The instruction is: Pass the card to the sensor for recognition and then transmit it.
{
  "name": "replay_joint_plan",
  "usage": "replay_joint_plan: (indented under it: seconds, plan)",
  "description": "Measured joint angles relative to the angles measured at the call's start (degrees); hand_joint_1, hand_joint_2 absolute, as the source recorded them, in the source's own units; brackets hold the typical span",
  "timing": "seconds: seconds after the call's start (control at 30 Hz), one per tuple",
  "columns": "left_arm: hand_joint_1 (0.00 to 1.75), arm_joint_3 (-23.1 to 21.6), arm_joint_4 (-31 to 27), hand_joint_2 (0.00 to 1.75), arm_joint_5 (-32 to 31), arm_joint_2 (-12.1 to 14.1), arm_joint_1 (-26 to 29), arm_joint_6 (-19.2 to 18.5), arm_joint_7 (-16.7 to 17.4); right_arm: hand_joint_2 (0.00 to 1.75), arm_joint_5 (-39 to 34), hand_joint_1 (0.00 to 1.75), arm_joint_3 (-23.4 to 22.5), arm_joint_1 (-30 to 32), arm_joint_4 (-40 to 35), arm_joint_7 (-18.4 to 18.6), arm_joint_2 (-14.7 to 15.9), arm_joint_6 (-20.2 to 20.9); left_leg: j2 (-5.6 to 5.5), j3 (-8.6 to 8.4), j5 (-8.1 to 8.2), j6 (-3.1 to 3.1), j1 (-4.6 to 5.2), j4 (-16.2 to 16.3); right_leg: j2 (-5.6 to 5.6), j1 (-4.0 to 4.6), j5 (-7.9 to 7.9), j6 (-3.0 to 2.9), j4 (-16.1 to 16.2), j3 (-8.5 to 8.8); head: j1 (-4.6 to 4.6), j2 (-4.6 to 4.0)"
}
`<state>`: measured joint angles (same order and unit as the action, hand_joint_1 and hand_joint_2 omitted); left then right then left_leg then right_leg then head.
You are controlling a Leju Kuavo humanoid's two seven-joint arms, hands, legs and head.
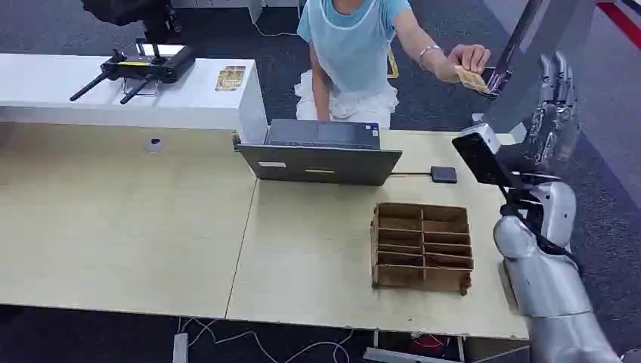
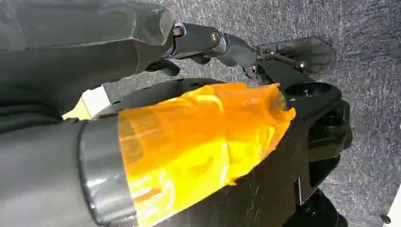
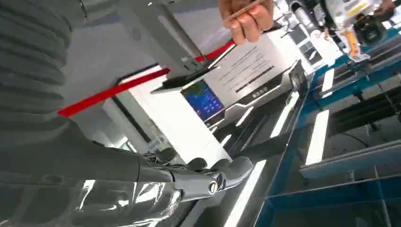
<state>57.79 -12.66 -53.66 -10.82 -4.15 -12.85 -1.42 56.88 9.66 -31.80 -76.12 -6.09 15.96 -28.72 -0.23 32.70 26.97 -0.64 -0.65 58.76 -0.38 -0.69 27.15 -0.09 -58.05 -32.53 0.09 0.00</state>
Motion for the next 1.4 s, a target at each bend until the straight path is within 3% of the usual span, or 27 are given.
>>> replay_joint_plan:
  seconds: [0.43, 0.77, 0.8, 0.83, 0.87, 0.9, 1.4]
  plan:
    - [0.0, -1.51, 0.0, 0.0, -1.44, -0.02, -0.26, -0.02, 0.76, 1.75, 7.66, 0.0, 4.61, -11.69, 15.86, 4.56, 1.14, 1.18, -0.01, 0.06, -0.09, 0.0, 0.0, 0.0, -0.01, 0.0, -0.12, 0.02, 0.0, -0.06, 0.0, 0.02]
    - [0.0, -1.66, 0.0, 0.0, -1.75, -0.17, -0.37, 0.0, 1.18, 1.75, 10.73, 0.0, 6.64, -16.49, 24.02, 5.96, 2.1, 0.5, -0.02, 0.07, -0.1, 0.01, 0.0, 0.01, -0.02, 0.0, -0.15, 0.0, 0.0, -0.08, 0.02, 0.0]
    - [0.0, -1.66, 0.0, 0.0, -1.84, -0.2, -0.37, 0.02, 1.18, 1.75, 10.77, 0.38, 6.71, -16.66, 24.52, 6.09, 2.25, 0.46, -0.02, 0.08, -0.1, 0.01, 0.01, 0.01, -0.02, 0.0, -0.15, 0.0, 0.0, -0.09, 0.0, 0.0]
    - [0.0, -1.66, 0.0, 0.0, -1.84, -0.24, -0.37, 0.02, 1.18, 1.75, 10.86, 1.34, 6.79, -16.79, 25.0, 6.09, 2.36, 0.37, -0.01, 0.08, -0.1, 0.01, 0.01, 0.01, -0.01, 0.0, -0.15, 0.0, 0.0, -0.09, 0.02, 0.0]
    - [0.0, -1.66, 0.0, 0.0, -1.86, -0.26, -0.38, 0.02, 1.18, 1.75, 10.86, 1.45, 6.84, -16.86, 25.26, 6.12, 2.49, 0.33, -0.01, 0.08, -0.1, 0.01, 0.01, 0.01, 0.0, 0.0, -0.15, 0.0, 0.0, -0.09, 0.0, 0.02]
    - [0.0, -1.66, 0.0, 0.0, -1.86, -0.28, -0.38, 0.04, 1.18, 1.75, 10.86, 1.73, 6.86, -16.89, 25.46, 6.12, 2.6, 0.33, -0.01, 0.08, -0.1, 0.01, 0.01, 0.02, -0.01, 0.0, -0.15, 0.0, 0.0, -0.09, 0.02, 0.0]
    - [0.0, -1.68, 0.0, 0.0, -2.01, -0.28, -0.37, 0.26, 1.18, 1.75, 10.79, 1.75, 7.65, -17.08, 27.69, 6.16, 3.47, -0.33, -0.02, 0.08, -0.1, 0.01, 0.0, 0.02, -0.01, 0.0, -0.15, 0.0, 0.0, -0.09, 0.02, 0.0]
